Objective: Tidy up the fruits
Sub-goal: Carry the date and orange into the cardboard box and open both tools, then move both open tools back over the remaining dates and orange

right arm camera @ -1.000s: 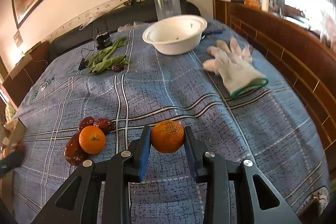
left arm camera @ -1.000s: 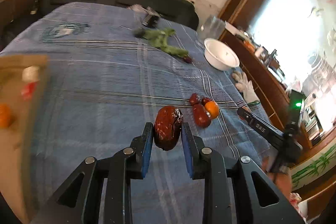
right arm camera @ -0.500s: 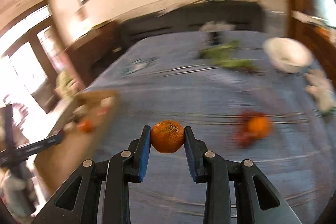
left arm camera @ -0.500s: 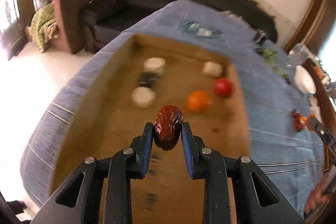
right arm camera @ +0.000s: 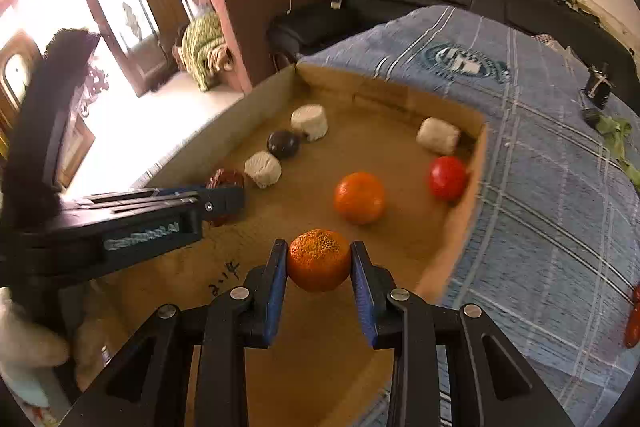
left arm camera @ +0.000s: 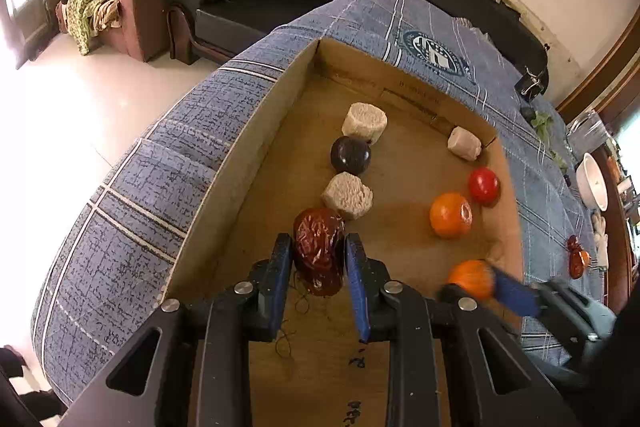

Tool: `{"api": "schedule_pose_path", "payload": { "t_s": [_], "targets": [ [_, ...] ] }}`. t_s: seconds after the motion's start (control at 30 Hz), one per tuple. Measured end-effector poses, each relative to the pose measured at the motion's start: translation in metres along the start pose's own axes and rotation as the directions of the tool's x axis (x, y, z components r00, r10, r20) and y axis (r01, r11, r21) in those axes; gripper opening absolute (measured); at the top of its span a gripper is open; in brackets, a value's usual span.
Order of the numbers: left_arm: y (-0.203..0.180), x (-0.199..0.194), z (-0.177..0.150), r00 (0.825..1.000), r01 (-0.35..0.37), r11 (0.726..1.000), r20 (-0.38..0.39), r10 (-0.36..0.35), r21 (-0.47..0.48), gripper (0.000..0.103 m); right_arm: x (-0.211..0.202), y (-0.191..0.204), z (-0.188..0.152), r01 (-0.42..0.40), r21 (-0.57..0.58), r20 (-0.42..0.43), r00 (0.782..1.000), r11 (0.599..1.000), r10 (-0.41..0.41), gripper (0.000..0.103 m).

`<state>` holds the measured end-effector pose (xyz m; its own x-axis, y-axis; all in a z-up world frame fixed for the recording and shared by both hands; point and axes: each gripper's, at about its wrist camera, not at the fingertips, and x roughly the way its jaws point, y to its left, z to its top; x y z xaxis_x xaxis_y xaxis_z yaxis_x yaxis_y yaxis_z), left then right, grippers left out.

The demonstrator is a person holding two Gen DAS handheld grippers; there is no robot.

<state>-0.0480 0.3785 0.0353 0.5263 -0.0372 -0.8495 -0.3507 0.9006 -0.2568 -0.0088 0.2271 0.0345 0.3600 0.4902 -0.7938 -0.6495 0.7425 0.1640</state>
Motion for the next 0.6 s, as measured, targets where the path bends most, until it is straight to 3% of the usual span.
{"api": "schedule_pose_path", "payload": {
  "t_s": [0.2, 0.27, 0.37, 0.43, 0.5, 0.6],
  "targets": [
    [0.012, -0.015, -0.004, 0.998, 0.055, 0.998, 0.046, -0.053, -0.035, 0.03, 0.014, 0.002, 0.0, 0.027, 0.009, -0.007, 1.0, 1.0, -0.027, 0.038],
    [0.015, -0.028, -0.007, 0.994, 0.066, 0.997, 0.086, -0.062, -0.044, 0.033, 0.012, 0.003, 0.001, 0.017, 0.012, 0.004, 1.0, 1.0, -0.017, 0.052],
    [0.015, -0.05, -0.014, 0.987, 0.075, 0.996, 0.147, -0.066, -0.057, 0.037, 0.002, 0.003, 0.001, 0.013, 0.03, 0.036, 0.999, 0.999, -0.014, 0.058],
    [0.011, -0.067, -0.02, 0.979, 0.07, 0.996, 0.195, -0.057, -0.06, 0.044, -0.011, -0.001, -0.001, 0.001, 0.052, 0.06, 0.998, 0.999, -0.004, 0.058],
    [0.003, -0.083, -0.026, 0.969, 0.054, 0.997, 0.244, -0.039, -0.055, 0.061, -0.025, -0.008, -0.006, 0.0, 0.078, 0.093, 0.996, 0.997, -0.007, 0.058],
    [-0.023, -0.105, -0.039, 0.943, -0.038, 0.998, 0.328, 0.052, -0.048, 0.08, -0.053, -0.025, -0.021, 0.025, 0.14, 0.147, 0.988, 0.99, -0.045, 0.064]
  ]
}}
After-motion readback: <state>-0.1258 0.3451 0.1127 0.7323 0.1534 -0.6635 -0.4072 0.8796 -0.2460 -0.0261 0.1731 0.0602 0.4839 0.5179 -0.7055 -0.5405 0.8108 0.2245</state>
